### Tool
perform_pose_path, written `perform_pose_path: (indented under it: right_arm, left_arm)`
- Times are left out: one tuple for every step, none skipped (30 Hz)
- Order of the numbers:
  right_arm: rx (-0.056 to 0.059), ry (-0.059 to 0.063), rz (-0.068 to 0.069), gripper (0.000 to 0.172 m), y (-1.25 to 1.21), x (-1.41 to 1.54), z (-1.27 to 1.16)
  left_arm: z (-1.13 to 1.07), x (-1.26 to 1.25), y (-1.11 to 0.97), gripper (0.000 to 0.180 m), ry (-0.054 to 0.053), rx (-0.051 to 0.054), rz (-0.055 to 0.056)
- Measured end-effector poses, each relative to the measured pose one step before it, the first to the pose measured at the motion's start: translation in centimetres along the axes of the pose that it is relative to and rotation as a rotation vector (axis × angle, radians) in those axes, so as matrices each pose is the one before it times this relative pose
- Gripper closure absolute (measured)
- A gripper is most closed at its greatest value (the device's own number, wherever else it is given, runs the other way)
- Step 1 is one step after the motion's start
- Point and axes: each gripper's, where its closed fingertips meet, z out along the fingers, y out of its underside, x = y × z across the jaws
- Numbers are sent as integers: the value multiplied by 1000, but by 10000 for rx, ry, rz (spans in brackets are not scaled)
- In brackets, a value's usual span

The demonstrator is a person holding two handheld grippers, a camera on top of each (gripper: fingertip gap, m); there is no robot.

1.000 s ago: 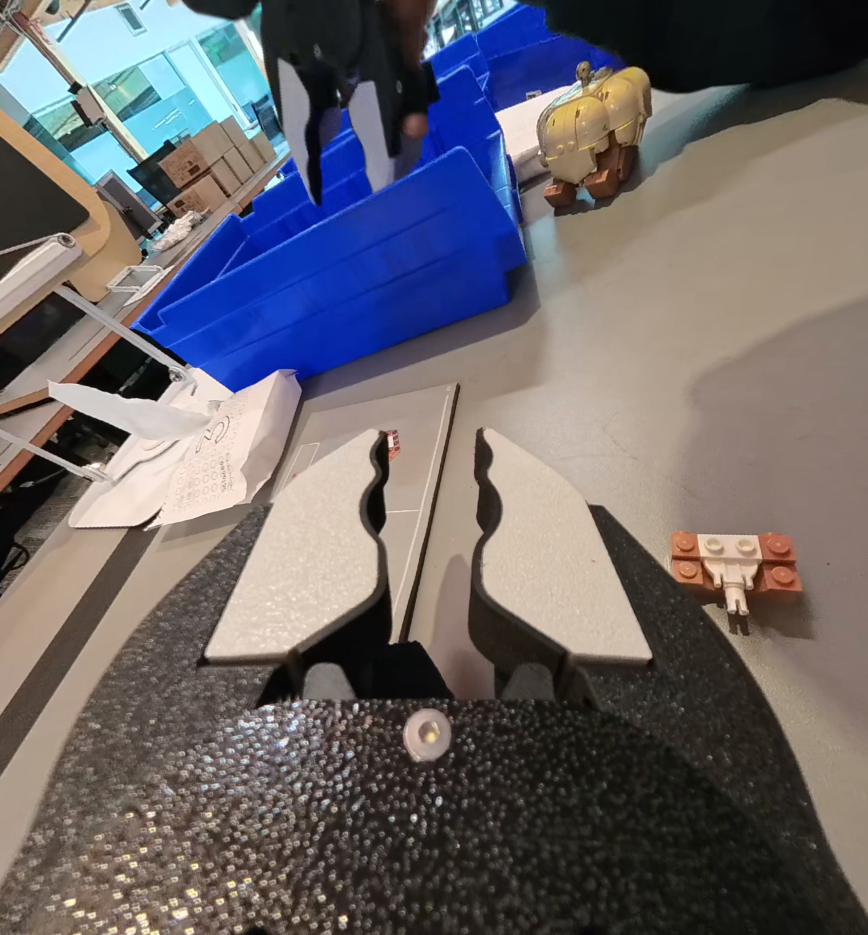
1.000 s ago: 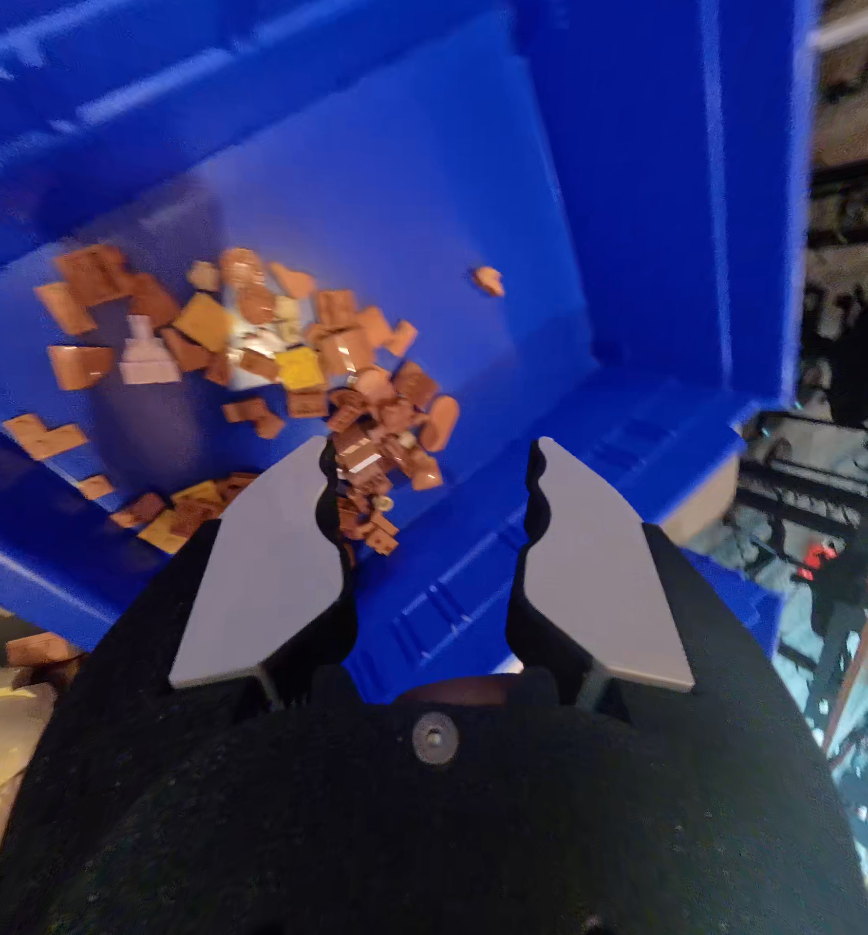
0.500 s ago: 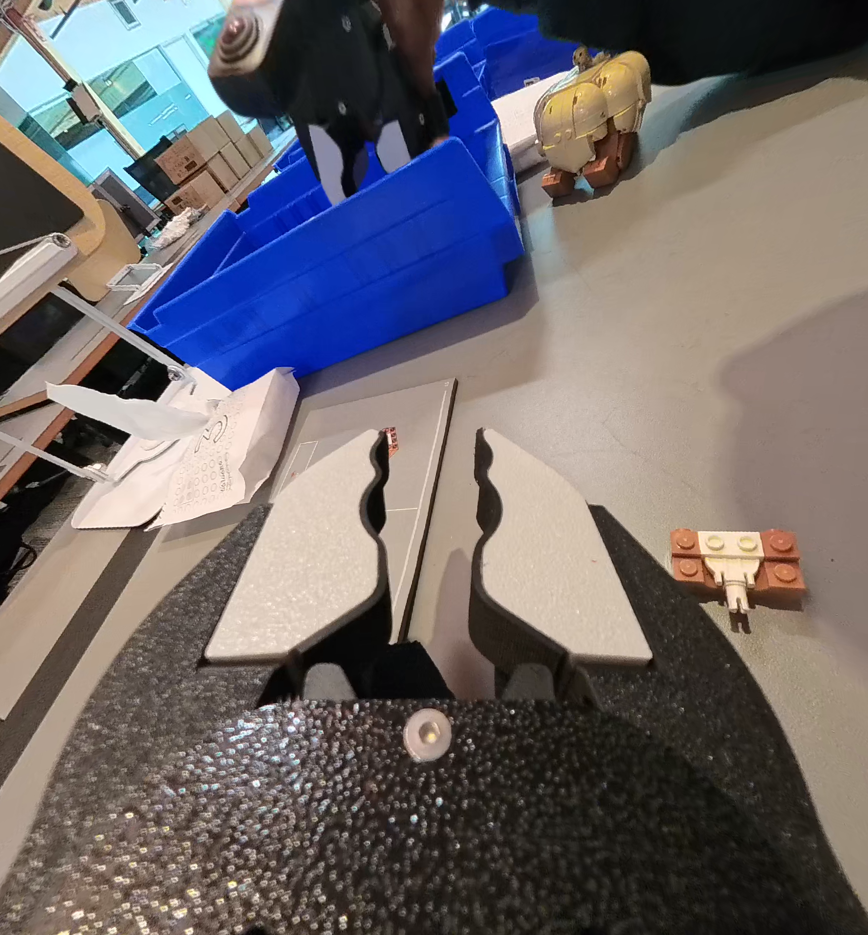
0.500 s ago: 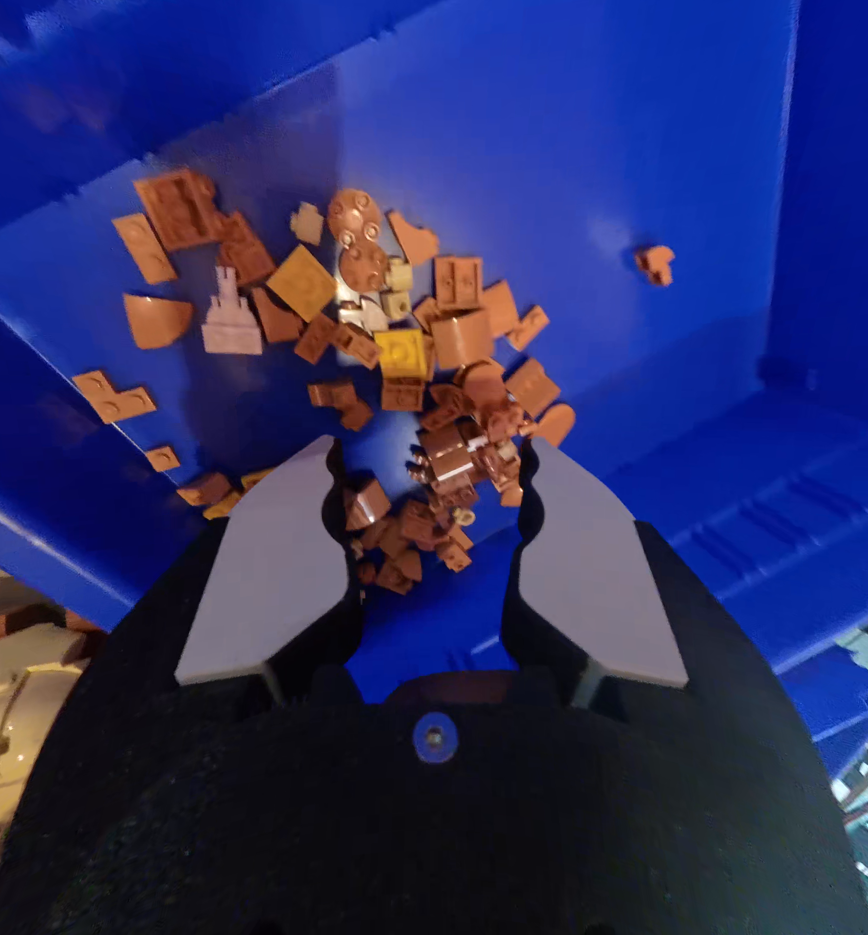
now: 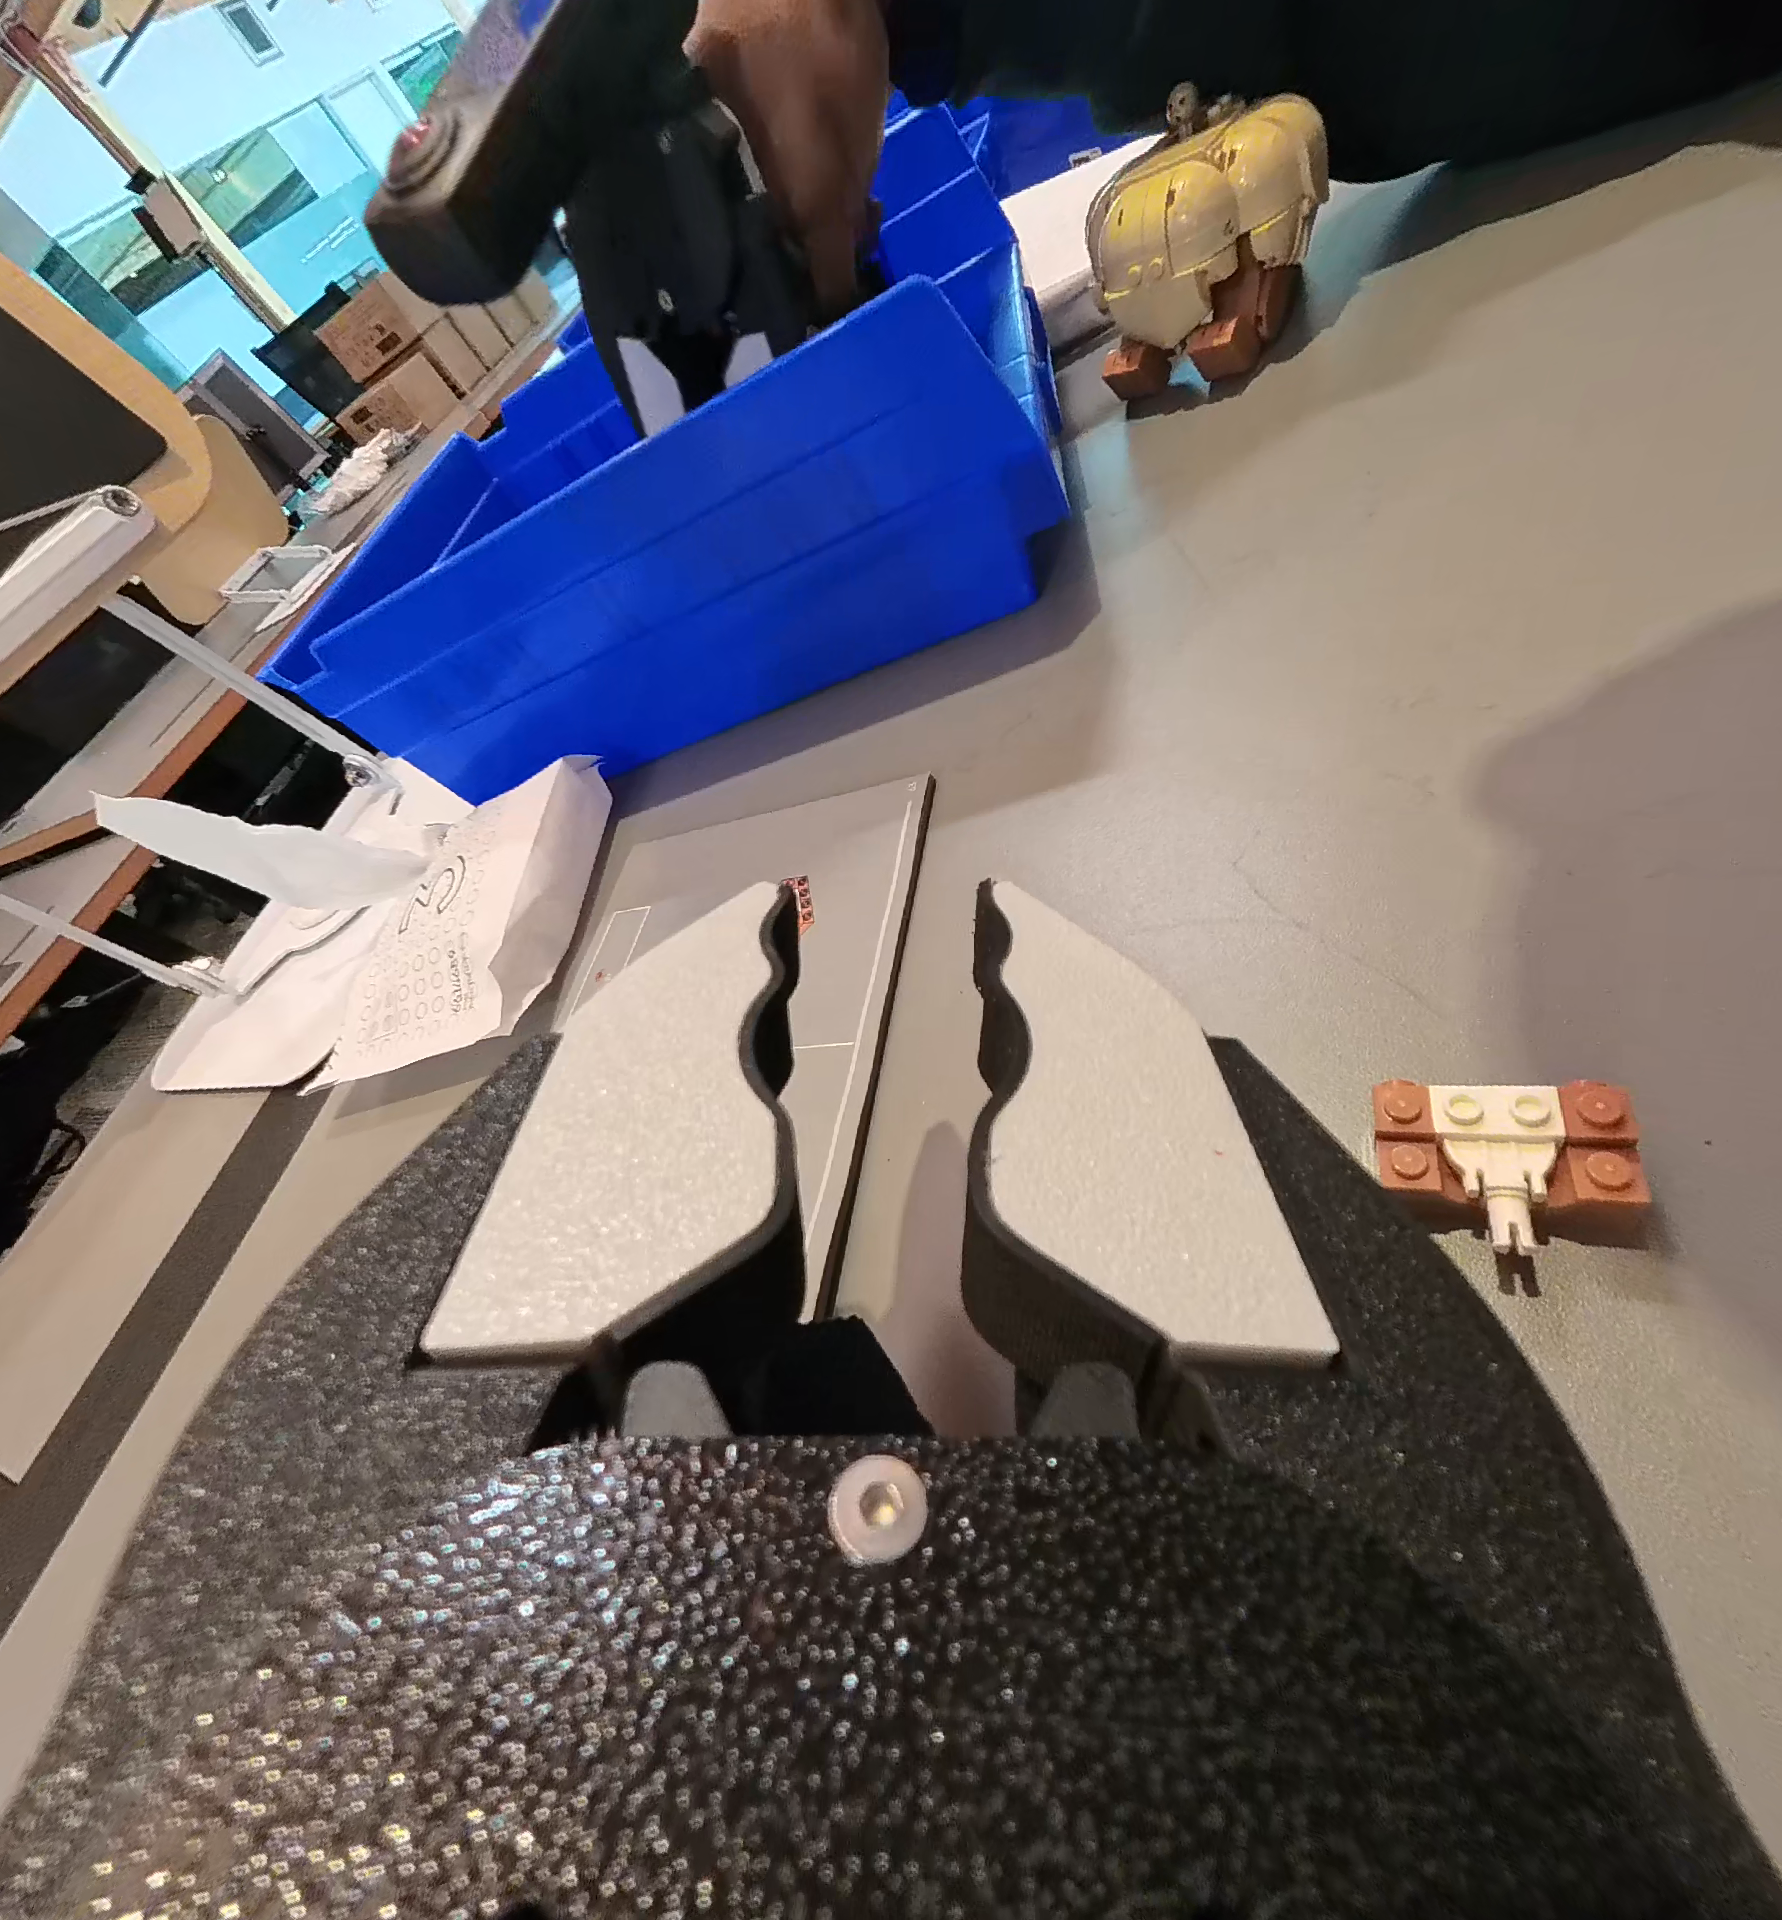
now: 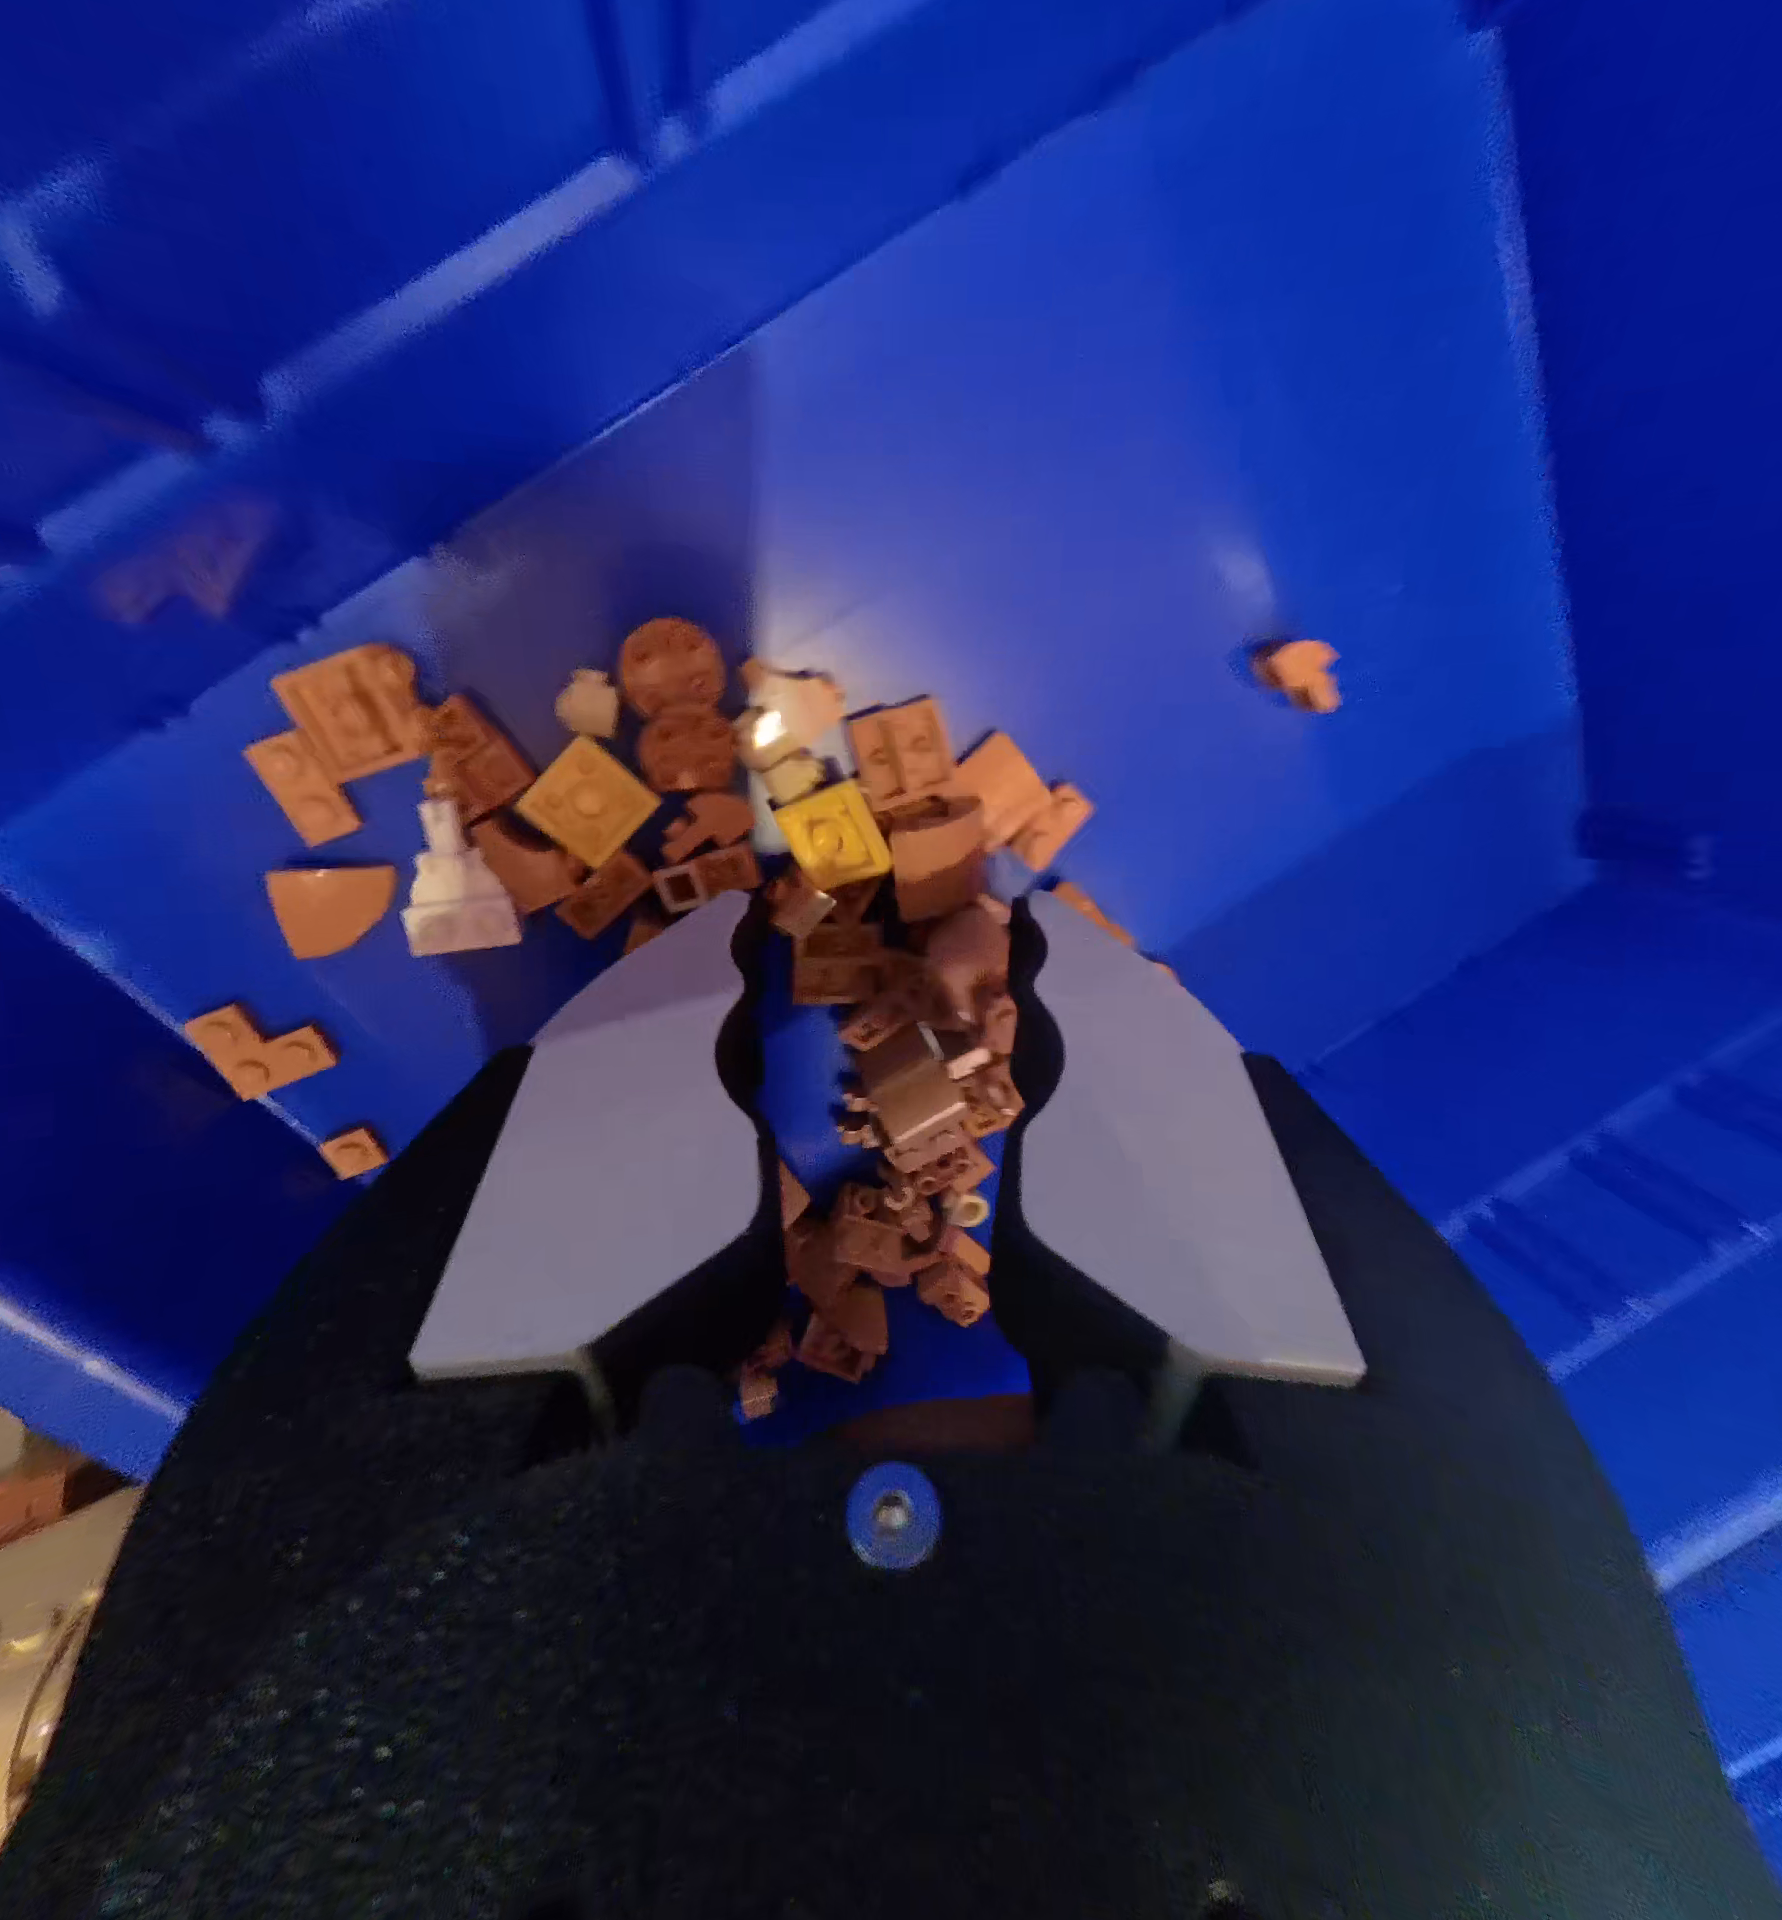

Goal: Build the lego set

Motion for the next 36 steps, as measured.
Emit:
perform_pose_path:
  right_arm:
    - [141, 373, 230, 130, -211, 778, -327]
    - [106, 518, 253, 135, -120, 1059, -380]
    - [41, 626, 199, 141, 4, 1262, -340]
    - [-36, 668, 97, 144, 133, 1320, -244]
    - [-101, 601, 57, 147, 283, 1187, -105]
    - [-176, 438, 49, 150, 399, 924, 40]
    - [-283, 282, -37, 152, 534, 613, 198]
    - [-365, 151, -158, 153, 618, 276, 334]
    - [-414, -42, -238, 154, 595, -162, 390]
    - [-343, -94, -321, 154, 374, -364, 308]
    - [-205, -84, -383, 154, 134, -477, 198]
    - [-127, -165, -373, 154, 2, -621, 140]
    - [-90, -207, -335, 154, -61, -673, 106]
    - [6, -197, -243, 154, -195, -601, 81]
    - [170, -267, -117, 154, -420, -643, 37]
    - [352, -415, -104, 152, -678, -786, -4]
    - [495, -282, -112, 154, -810, -544, -156]
    - [427, -157, -18, 149, -659, -265, -278]
    - [248, 73, 98, 148, -362, 215, -354]
    - [128, 385, 139, 148, -107, 801, -423]
    - [47, 575, 146, 148, 89, 1168, -404]
    - [-32, 599, 134, 150, 265, 1249, -332]
    - [-94, 469, 90, 152, 394, 1037, -210]
    - [-132, 248, 49, 154, 468, 626, -72]
    - [-198, 81, -7, 156, 534, 264, 85]
    - [-268, -12, -118, 156, 546, -20, 222]
    - [-307, -14, -228, 156, 531, -170, 324]
    - [-357, -33, -289, 156, 484, -298, 385]
    - [-367, -96, -286, 156, 402, -394, 332]
    - [-306, -119, -162, 156, 297, -368, 207]
    - [-150, -245, 43, 156, 84, -387, 43]
    - [71, -363, 250, 156, -203, -418, -66]
    - [210, -417, 434, 156, -413, -379, -143]
    - [255, -386, 550, 156, -486, -283, -159]
    - [245, -390, 548, 156, -464, -301, -126]
    - [205, -413, 499, 156, -382, -373, -92]
  left_arm:
    - [2, 11, -6, 149, 0, 5, 15]
    - [-9, 16, 2, 149, 3, 2, 14]
    - [8, 28, -3, 149, 9, 0, 9]
    - [-4, 17, -1, 149, 11, -2, 9]
    - [5, 16, 11, 149, 6, -8, 7]
    - [9, 11, 10, 149, 9, -4, 8]
    - [-1, 5, -7, 149, -1, 2, 3]
    - [-3, -2, 5, 149, -3, -4, -2]
    - [7, -8, 9, 149, -2, -6, -4]
    - [2, -12, 4, 149, -5, 0, -4]
    - [1, -8, -2, 149, -7, 1, -2]
    - [0, -8, 13, 149, -8, -4, 2]
    - [4, -2, 5, 149, 0, -7, 3]
    - [7, 14, 6, 149, 1, -4, 3]
    - [7, -9, 9, 149, 0, -7, 1]
    - [14, 13, 14, 149, 5, -10, 0]
    - [0, 4, 1, 149, 4, -1, 2]
    - [-13, 7, -19, 149, -3, 14, 8]
    - [-14, -4, -9, 149, -5, 10, 8]
    - [0, 10, 5, 149, 1, -1, 6]
    - [0, 12, 5, 149, 3, -1, 7]
    - [-2, 4, -5, 149, 0, 1, 7]
    - [15, 9, 12, 149, 6, -9, 6]
    - [13, 5, 16, 149, 3, -12, 6]
    - [7, 5, 7, 149, -3, -5, 7]
    - [10, 1, 8, 149, -1, -3, 4]
    - [4, -1, 6, 149, -1, -8, 1]
    - [8, 0, 13, 149, -3, -6, 2]
    - [5, -2, 4, 149, -2, -6, 1]
    - [15, -1, 12, 149, -4, -9, 2]
    - [2, -9, 9, 149, -4, -10, 6]
    - [8, -7, 13, 149, -9, -7, 1]
    - [17, -18, 12, 149, -5, -8, -7]
    - [4, -20, 14, 149, -11, -10, -4]
    - [2, -12, 20, 149, -20, -12, 19]
    - [-2, -6, 38, 149, -26, -19, 37]
